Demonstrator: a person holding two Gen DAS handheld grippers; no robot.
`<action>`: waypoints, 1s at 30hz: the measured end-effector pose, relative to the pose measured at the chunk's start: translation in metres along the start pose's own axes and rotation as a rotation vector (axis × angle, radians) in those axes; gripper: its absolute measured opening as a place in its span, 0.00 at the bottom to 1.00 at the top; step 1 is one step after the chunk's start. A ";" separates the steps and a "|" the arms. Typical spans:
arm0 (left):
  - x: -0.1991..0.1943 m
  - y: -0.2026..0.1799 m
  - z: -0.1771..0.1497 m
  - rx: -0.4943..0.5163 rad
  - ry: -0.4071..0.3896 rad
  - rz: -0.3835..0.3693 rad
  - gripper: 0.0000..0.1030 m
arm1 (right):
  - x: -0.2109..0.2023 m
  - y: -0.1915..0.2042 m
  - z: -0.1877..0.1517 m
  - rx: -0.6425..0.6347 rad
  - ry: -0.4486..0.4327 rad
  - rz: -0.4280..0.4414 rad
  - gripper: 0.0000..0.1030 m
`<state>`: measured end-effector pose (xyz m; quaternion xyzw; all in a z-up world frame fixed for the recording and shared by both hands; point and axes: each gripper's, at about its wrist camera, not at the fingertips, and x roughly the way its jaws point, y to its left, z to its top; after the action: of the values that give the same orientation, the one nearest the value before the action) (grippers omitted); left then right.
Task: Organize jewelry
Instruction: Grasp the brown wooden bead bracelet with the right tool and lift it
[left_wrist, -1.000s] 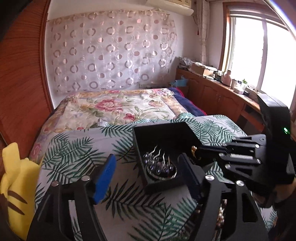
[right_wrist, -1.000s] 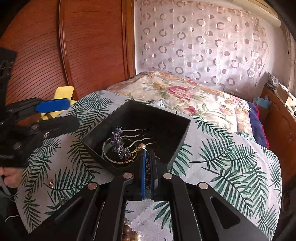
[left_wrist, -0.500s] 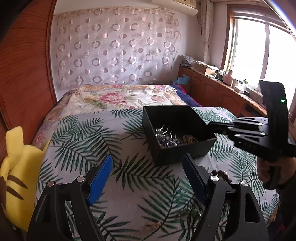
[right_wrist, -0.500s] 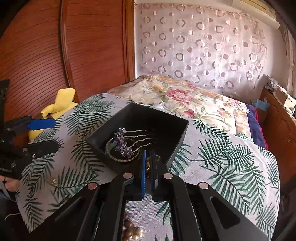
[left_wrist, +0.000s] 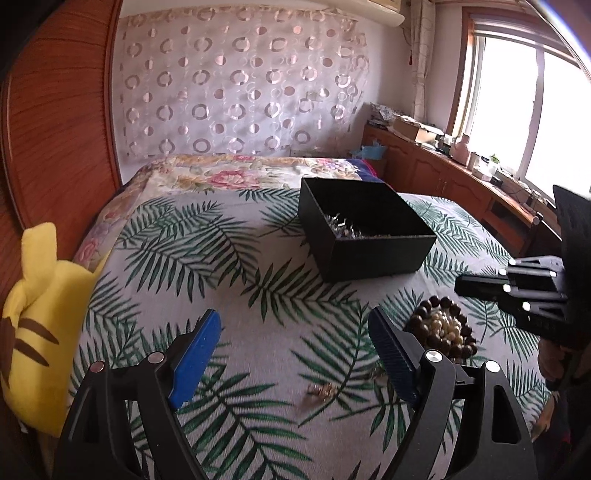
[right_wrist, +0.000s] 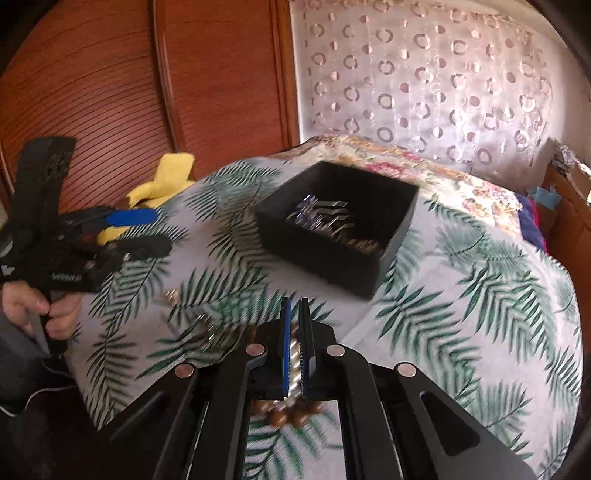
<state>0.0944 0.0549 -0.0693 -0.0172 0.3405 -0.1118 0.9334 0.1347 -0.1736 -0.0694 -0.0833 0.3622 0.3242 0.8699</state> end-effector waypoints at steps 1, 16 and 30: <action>-0.001 0.001 -0.002 -0.004 0.002 -0.002 0.76 | 0.000 0.002 -0.003 -0.001 0.005 0.009 0.05; -0.008 0.002 -0.022 -0.019 0.025 -0.011 0.77 | 0.013 0.028 -0.026 -0.052 0.081 0.023 0.16; -0.007 0.001 -0.025 -0.013 0.037 -0.014 0.77 | 0.027 0.036 -0.020 -0.140 0.134 -0.024 0.15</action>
<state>0.0731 0.0581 -0.0844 -0.0237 0.3582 -0.1161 0.9261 0.1149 -0.1401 -0.0990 -0.1695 0.3951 0.3320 0.8396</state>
